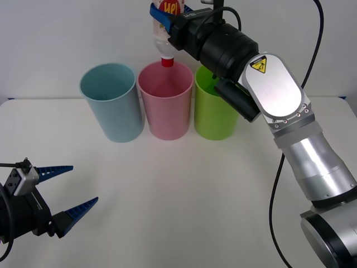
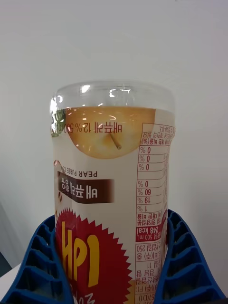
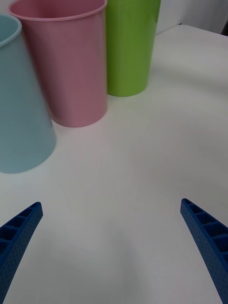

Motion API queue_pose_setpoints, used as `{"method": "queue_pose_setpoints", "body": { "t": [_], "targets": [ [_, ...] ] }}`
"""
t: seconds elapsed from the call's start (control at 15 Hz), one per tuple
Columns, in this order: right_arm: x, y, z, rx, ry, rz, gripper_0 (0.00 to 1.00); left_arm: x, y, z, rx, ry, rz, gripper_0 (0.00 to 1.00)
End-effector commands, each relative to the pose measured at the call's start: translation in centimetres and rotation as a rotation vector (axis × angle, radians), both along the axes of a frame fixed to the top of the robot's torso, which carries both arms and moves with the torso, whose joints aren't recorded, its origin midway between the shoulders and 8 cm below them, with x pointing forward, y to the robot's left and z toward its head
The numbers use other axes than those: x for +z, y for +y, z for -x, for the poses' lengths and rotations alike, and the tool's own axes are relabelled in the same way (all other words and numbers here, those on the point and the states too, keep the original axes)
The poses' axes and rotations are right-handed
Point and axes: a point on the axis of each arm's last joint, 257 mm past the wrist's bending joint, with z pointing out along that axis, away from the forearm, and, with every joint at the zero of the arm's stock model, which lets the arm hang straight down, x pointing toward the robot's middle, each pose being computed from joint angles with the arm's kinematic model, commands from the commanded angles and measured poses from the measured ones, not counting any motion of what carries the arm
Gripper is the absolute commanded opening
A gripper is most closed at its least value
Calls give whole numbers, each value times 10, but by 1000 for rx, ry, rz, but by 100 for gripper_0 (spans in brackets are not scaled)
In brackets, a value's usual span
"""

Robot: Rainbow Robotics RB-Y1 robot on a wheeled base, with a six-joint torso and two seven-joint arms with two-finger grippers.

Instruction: Put cans in the blue bin and PET bottles in the pink bin and trash in the green bin.

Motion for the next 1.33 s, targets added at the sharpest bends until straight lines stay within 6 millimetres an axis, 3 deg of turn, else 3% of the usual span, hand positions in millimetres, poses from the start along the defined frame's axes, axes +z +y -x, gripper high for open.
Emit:
{"method": "queue_pose_setpoints", "body": {
  "t": [0.07, 0.33, 0.8, 0.87, 0.93, 1.07, 1.13, 1.33],
  "targets": [
    [-18, 10, -18, -39, 26, 30, 0, 0, 0, 0, 0, 0, 0, 100],
    [-47, 21, -34, -87, 42, 73, 0, 0, 0, 0, 0, 0, 0, 100],
    [-50, 30, -41, -112, 34, 85, 0, 0, 0, 0, 0, 0, 0, 100],
    [-52, 31, -40, -113, 30, 94, 10, 0, 0, 0, 0, 0, 0, 100],
    [-54, 30, -40, -115, 30, 95, 36, 0, 0, 0, 0, 0, 0, 100],
    [-53, 30, -41, -124, 14, 111, 69, 0, 0, 0, 0, 0, 0, 100],
    [-53, 29, -41, -127, 9, 116, 78, 0, 0, 0, 0, 0, 0, 100],
    [-53, 30, -41, -130, -2, 130, 89, 0, 0, 0, 0, 0, 0, 100]
  ]
}}
